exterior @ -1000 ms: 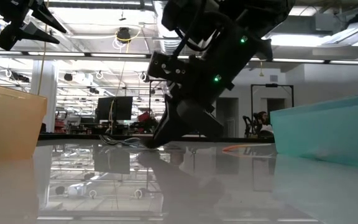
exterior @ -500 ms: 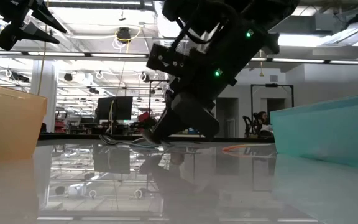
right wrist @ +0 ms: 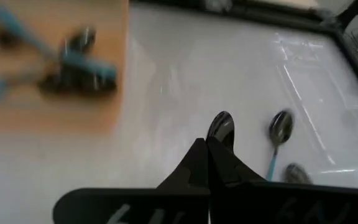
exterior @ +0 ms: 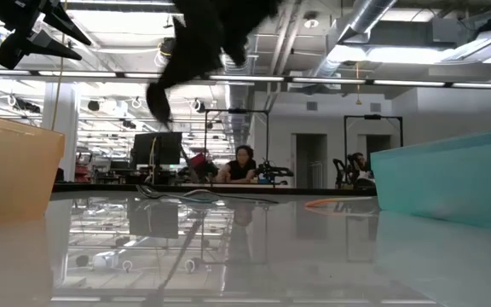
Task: Sort silverware by color (type)
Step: Put the black spoon into the pink bin, then adjust the orange spoon on the table, then put the blue spoon into the orange bin
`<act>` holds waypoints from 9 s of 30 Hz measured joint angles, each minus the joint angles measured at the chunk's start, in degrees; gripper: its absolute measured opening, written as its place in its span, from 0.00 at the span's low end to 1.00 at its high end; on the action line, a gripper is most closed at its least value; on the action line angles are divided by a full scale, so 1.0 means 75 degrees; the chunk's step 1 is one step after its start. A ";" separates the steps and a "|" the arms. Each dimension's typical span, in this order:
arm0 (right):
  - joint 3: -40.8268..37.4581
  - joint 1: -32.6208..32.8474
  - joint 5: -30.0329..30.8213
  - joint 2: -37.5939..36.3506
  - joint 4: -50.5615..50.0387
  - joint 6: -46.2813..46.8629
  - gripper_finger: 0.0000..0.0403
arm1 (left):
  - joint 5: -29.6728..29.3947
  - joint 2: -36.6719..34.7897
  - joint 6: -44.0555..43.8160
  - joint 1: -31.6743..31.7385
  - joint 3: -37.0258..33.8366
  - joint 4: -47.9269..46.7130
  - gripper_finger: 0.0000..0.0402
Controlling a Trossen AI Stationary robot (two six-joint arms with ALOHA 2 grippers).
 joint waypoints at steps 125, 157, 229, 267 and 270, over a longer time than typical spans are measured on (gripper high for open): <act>-0.0514 0.4843 -0.3541 -0.1096 -0.6954 1.2059 0.18 | 0.0003 -0.0003 0.0504 -0.0002 0.0000 -0.0003 0.38; -0.0543 0.0302 -0.1068 -0.2066 -0.4773 0.1282 0.23 | 0.0219 -0.0003 0.0361 -0.0001 0.0000 -0.0229 0.38; -0.2822 -0.2297 -0.2597 -0.1099 0.2579 -0.0160 0.23 | 0.0280 0.0000 -0.0499 -0.0002 0.0000 -0.0341 0.38; -0.1258 -0.2494 -0.1557 0.1764 0.3588 0.0727 0.53 | -0.0009 -0.0001 -0.0365 0.0000 0.0000 -0.0361 0.38; -0.1103 -0.2492 -0.1528 0.1942 0.3348 0.0784 0.53 | 0.0020 0.0000 -0.0365 -0.0002 0.0000 -0.0399 0.38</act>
